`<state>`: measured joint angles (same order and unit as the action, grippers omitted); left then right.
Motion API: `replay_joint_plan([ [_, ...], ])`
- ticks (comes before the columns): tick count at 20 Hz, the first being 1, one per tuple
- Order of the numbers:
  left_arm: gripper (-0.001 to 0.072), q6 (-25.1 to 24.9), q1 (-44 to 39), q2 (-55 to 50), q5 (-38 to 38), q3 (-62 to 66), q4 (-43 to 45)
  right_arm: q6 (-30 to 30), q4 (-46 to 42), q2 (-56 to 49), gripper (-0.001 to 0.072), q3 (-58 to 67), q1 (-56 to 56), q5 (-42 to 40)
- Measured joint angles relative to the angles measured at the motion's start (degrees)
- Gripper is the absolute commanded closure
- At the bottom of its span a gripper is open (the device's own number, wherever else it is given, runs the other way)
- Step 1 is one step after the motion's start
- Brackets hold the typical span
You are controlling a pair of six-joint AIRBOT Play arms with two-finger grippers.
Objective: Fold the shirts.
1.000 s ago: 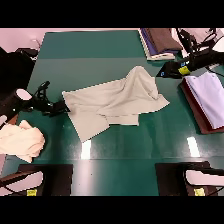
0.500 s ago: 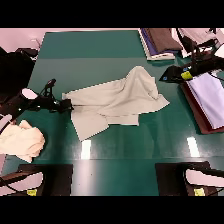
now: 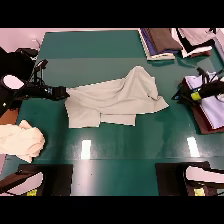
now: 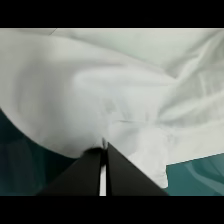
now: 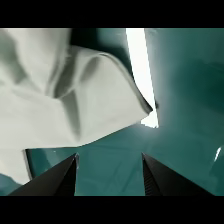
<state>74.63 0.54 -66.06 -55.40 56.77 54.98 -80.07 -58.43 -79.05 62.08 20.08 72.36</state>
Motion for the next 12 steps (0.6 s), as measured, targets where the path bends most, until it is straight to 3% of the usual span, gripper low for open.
replay_joint_plan([
  [1, 0.0683, 0.04, 0.0, 0.13, -0.33, 0.13, 0.07, 0.33, 1.01, -0.83, 0.0332, -1.75, 0.57, -1.44],
  [7, 0.0684, 1.46, 0.0, 0.46, -0.87, 0.39, 0.07, 2.19, 6.75, -7.26, 0.0337, -4.11, -0.98, -6.69],
  [9, 0.0683, 1.77, 0.0, 0.48, -1.25, 0.42, 0.07, 2.32, 7.63, -8.57, 0.0453, -3.5, -2.62, -7.87],
  [11, 0.0684, 1.86, 0.0, 0.48, -1.64, 0.42, 0.07, 2.8, 7.26, -9.35, 0.0663, -2.78, -4.17, -9.27],
  [12, 0.0684, 1.97, 0.0, 0.55, -1.9, 0.42, 0.07, 3.28, 6.78, -9.51, 0.0692, -2.34, -4.81, -9.64],
])
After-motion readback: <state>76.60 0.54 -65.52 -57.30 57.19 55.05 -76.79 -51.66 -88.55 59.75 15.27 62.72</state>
